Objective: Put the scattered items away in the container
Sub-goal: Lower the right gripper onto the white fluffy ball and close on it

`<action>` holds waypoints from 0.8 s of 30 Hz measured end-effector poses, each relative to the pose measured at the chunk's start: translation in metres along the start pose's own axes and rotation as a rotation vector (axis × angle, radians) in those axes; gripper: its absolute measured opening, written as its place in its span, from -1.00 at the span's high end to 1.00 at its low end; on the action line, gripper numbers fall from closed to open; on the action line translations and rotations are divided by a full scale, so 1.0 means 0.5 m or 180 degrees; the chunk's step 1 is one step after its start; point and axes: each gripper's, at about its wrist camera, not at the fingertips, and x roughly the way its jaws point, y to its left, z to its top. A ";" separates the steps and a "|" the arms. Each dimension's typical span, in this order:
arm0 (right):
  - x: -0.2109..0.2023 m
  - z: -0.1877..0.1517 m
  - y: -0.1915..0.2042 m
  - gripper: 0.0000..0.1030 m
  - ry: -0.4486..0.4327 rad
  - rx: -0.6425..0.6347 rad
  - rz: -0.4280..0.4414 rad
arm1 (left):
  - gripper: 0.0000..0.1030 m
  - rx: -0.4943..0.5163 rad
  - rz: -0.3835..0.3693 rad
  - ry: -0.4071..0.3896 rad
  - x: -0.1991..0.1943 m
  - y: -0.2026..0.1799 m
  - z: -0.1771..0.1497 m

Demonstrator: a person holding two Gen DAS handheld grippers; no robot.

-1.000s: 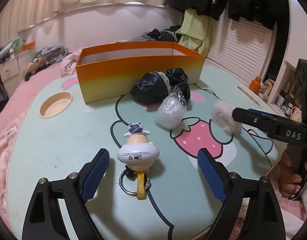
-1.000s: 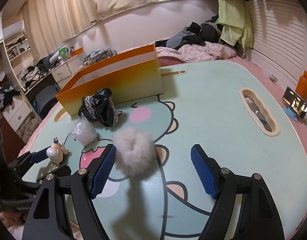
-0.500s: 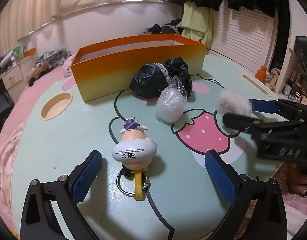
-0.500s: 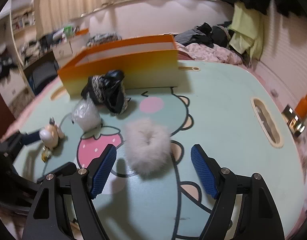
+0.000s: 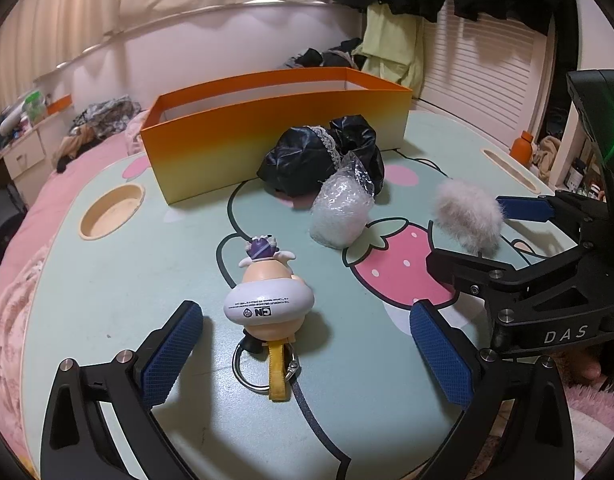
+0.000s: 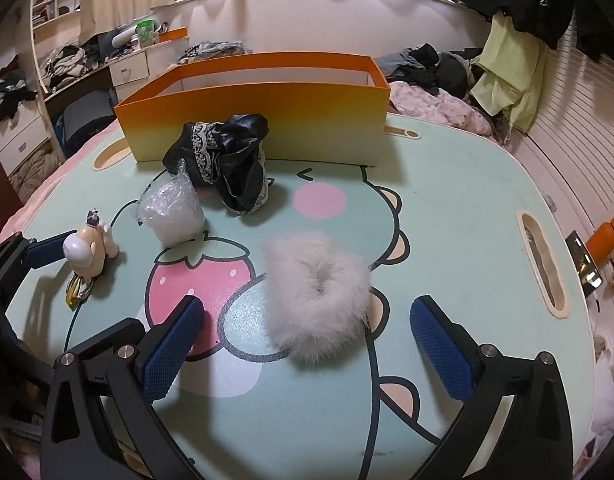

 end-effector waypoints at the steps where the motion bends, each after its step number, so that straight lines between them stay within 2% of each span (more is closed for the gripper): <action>1: 0.000 0.000 0.000 -0.99 0.0000 0.0000 0.0001 | -0.99 0.0001 -0.0001 -0.0001 0.001 0.001 0.000; 24: -0.003 -0.001 0.003 -0.99 -0.0039 -0.0012 0.0016 | -0.99 0.0001 -0.0004 -0.0001 -0.001 0.001 -0.001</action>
